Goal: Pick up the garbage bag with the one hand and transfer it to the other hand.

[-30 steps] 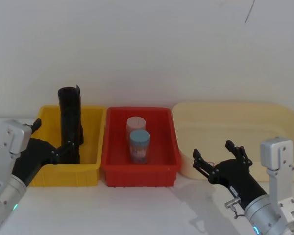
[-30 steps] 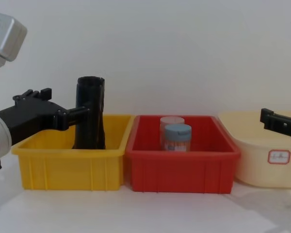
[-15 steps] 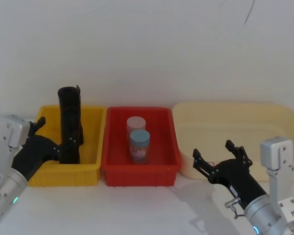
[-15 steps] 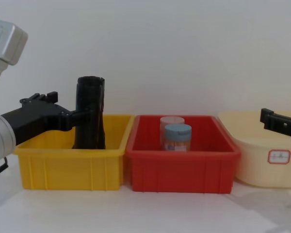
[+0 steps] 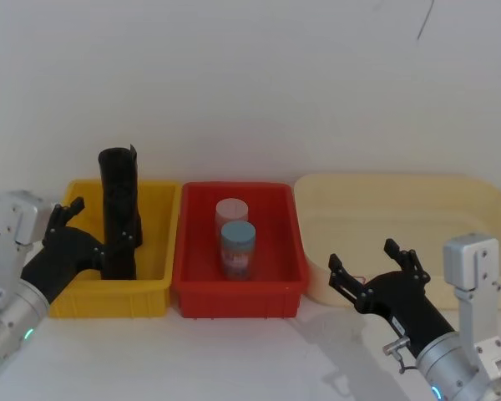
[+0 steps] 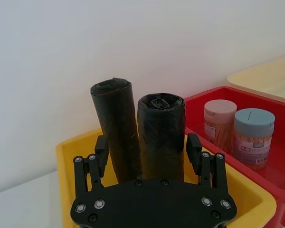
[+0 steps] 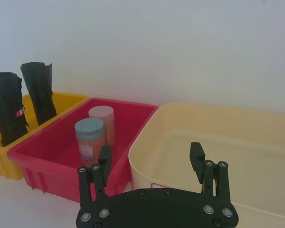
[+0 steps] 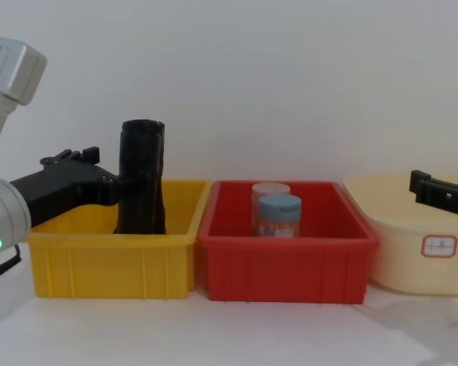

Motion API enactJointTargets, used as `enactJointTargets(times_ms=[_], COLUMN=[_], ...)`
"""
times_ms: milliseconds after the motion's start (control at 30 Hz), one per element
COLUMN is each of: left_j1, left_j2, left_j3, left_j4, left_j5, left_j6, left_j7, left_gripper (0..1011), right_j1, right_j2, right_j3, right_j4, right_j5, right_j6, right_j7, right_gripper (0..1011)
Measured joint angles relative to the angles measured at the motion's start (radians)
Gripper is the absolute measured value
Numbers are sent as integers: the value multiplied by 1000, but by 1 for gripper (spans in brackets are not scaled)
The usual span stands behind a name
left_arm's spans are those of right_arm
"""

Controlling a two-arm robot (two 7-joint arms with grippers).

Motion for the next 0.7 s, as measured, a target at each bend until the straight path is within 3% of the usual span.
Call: enactJointTargets(times_ms=[567,700], left_j1=[-62,-72], left_j2=[-31,-38], left_j3=[4,5], left_j4=[81,95], left_j5=[-12,-13], left_j6=[-10,-12], left_j7=[-70,-80], left_gripper=[998,944], right_j1=[0,0], right_j2=[0,0], right_j3=[0,0], right_j4=[0,0], right_j5=[0,0], right_j6=[0,0], right_j7=[0,0], right_gripper=[1001,1001])
